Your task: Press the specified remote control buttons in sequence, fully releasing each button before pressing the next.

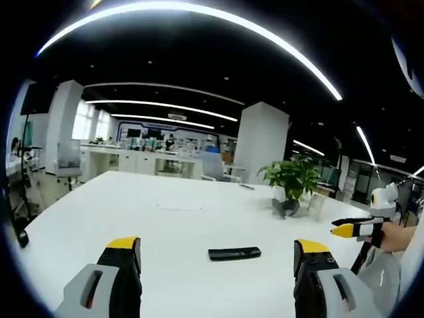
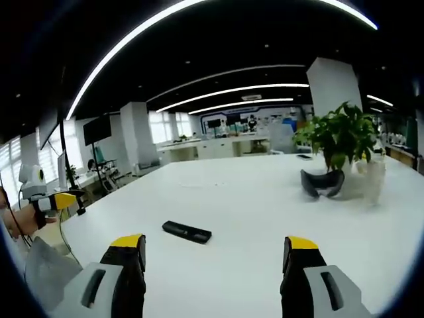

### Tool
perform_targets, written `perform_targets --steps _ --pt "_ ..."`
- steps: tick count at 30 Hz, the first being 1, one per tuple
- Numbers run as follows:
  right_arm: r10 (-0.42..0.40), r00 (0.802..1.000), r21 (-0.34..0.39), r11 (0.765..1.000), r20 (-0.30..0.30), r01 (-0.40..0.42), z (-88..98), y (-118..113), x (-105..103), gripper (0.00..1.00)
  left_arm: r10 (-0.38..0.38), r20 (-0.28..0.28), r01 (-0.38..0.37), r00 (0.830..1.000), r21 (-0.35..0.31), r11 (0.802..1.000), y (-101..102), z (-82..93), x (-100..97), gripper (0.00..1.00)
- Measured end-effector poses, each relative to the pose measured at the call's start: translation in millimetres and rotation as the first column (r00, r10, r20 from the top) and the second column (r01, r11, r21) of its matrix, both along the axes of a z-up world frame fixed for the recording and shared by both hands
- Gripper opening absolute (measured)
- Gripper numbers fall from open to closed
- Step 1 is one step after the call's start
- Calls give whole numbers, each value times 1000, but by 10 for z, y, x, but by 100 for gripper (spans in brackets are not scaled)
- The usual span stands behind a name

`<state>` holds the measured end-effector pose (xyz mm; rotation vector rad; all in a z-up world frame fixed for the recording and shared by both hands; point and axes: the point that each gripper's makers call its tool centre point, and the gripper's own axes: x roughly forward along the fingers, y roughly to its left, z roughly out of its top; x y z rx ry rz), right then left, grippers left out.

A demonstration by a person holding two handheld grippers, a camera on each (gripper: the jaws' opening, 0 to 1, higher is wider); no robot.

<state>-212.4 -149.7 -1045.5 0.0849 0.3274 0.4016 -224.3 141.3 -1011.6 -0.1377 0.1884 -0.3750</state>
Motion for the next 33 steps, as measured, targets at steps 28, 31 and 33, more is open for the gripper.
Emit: perform_targets --steps 28,31,33 --pt "-20 1000 -49 999 7 20 61 -205 -125 84 -44 -40 44 998 4 999 -118 -157 126 98" --pt "-77 997 -34 996 12 77 61 -372 -158 83 -72 -47 72 996 0 997 -186 -172 187 98" --pt "-95 995 -31 995 3 95 39 -417 -177 83 -90 -50 90 995 3 996 -221 -165 213 98"
